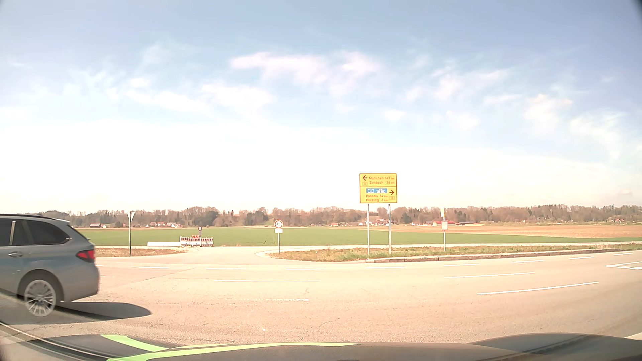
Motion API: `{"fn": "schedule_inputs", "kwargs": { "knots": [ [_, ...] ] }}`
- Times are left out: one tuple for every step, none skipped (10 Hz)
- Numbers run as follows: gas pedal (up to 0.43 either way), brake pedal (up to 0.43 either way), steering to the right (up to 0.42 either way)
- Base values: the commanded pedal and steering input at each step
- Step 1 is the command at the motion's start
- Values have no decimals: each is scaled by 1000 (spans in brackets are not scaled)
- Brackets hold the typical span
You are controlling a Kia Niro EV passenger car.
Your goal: Follow the waypoints while adhering to traffic rules and regulations
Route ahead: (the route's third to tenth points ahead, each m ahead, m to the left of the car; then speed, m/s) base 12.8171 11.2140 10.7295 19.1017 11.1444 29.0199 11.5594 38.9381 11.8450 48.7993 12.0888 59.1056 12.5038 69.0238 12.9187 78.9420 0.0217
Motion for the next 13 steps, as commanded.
{"fn": "schedule_inputs", "kwargs": {
  "knots": [
    [0, 268, -29],
    [0, 268, -29],
    [0, 274, -29],
    [0, 268, -29],
    [0, 268, -29],
    [0, 232, -29],
    [0, 0, -29],
    [0, 0, -29],
    [0, 0, -29],
    [0, 0, -30],
    [0, 0, -37],
    [130, 0, -50],
    [189, 0, -71]
  ]
}}
